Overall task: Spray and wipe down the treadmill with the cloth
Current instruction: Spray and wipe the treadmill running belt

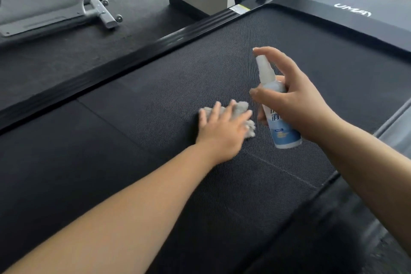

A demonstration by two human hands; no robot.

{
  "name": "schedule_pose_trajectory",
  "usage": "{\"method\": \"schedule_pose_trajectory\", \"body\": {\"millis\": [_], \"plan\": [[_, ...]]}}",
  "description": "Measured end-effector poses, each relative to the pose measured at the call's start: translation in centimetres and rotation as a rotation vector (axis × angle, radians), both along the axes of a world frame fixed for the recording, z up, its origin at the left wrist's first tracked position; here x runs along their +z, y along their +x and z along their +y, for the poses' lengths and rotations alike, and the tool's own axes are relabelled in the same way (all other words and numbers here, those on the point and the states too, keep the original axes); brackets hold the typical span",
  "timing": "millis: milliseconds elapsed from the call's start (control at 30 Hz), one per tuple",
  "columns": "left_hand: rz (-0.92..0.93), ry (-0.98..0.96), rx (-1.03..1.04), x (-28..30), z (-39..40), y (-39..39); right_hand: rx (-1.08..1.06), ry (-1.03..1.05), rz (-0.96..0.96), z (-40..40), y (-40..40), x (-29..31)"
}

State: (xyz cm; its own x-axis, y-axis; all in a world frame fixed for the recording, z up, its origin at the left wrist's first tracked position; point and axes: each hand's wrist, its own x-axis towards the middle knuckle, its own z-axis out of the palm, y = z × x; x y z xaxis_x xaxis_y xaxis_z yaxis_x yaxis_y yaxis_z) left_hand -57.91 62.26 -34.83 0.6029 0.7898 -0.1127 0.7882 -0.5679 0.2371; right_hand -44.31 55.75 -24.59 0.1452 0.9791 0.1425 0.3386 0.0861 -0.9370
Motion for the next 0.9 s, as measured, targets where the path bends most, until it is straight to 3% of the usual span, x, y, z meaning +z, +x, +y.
{"method": "schedule_pose_trajectory", "body": {"millis": [233,700,900], "plan": [[-0.027,0.06,-0.092,-0.5,-2.3,-2.0,-0.018,0.007,-0.03,0.4,-1.3,0.2],[0.089,0.001,0.549,-1.0,1.7,-23.0,0.072,-0.001,0.034,0.6,-5.9,0.8],[-0.106,0.077,0.542,0.7,0.5,-22.0,0.075,0.017,0.041,0.7,-7.8,1.0]]}}
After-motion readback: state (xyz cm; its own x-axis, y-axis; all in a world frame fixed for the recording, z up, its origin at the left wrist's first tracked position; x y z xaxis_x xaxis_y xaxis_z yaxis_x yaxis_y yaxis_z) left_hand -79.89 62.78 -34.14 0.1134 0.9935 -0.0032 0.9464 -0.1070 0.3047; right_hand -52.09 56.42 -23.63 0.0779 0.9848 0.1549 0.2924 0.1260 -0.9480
